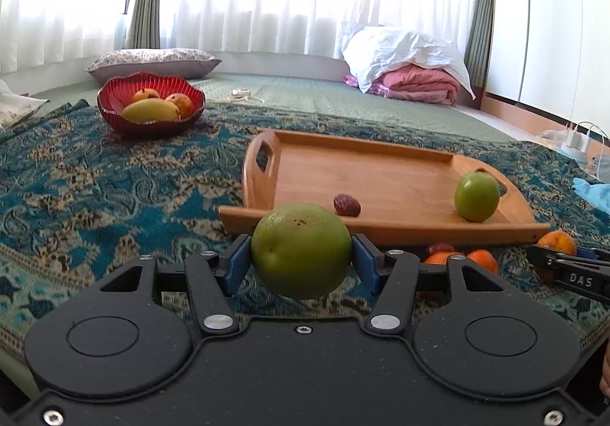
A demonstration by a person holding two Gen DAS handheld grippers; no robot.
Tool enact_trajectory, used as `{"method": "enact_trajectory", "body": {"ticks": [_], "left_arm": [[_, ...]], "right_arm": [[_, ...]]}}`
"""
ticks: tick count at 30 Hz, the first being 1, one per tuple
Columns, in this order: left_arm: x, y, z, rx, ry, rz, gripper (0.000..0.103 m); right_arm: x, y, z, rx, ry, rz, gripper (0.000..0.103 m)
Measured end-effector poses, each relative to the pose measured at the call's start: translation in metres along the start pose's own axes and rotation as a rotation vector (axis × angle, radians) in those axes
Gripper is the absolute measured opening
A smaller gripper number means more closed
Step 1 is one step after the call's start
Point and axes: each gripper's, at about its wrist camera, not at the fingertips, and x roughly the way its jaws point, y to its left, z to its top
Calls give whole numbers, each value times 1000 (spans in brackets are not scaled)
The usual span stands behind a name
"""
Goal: Organize fruits
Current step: 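Carry the pomelo with the left gripper while the right carries the orange onto the tray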
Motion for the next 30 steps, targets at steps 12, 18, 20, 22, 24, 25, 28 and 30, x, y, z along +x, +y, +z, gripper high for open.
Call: {"method": "enact_trajectory", "body": {"ticks": [12,18,20,22,24,25,28,30], "left_arm": [[29,-3,58,24,-52,-44,55],[67,-3,88,26,-31,-72,55],[83,-2,95,10,-3,-85,55],[98,-1,99,2,28,-90,55],[112,-2,101,9,58,-93,55],[120,-2,100,12,72,-94,55],[137,-5,100,23,111,-89,55],[146,-8,98,36,132,-83,55]], "right_arm": [[22,-18,71,133,-44,61,53],[65,-22,111,156,12,95,53],[84,-23,119,165,56,110,53],[102,-23,123,182,103,127,53],[119,-22,123,185,152,140,53],[127,-21,123,180,174,137,53],[144,-17,119,157,219,120,53],[151,-15,117,157,235,116,53]]}}
